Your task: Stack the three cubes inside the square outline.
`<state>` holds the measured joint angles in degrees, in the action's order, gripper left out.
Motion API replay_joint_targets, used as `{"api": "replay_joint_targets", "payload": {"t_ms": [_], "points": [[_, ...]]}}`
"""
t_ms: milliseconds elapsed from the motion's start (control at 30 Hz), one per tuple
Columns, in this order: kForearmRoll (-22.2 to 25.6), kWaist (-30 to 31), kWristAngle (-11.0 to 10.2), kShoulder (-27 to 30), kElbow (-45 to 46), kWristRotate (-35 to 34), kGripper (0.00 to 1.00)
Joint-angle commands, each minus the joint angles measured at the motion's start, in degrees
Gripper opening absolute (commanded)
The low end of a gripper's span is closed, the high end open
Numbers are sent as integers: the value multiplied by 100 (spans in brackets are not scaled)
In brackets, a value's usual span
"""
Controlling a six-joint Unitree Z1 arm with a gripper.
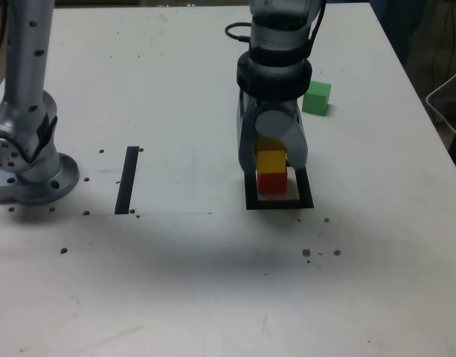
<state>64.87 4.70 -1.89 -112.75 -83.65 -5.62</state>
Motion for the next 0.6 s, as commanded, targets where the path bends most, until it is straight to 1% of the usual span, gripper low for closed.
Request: {"api": "replay_joint_targets", "payload": {"t_ms": [0, 167, 333, 400, 500, 567], "points": [[-2, -13, -16, -11, -5, -9, 25], [4, -25, -10, -10, 1, -9, 33], [47, -56, 5, -3, 12, -9, 49], [62, -67, 26, -1, 21, -8, 60], [67, -74, 44, 8, 34, -4, 80], [64, -74, 37, 21, 36, -2, 91]]}}
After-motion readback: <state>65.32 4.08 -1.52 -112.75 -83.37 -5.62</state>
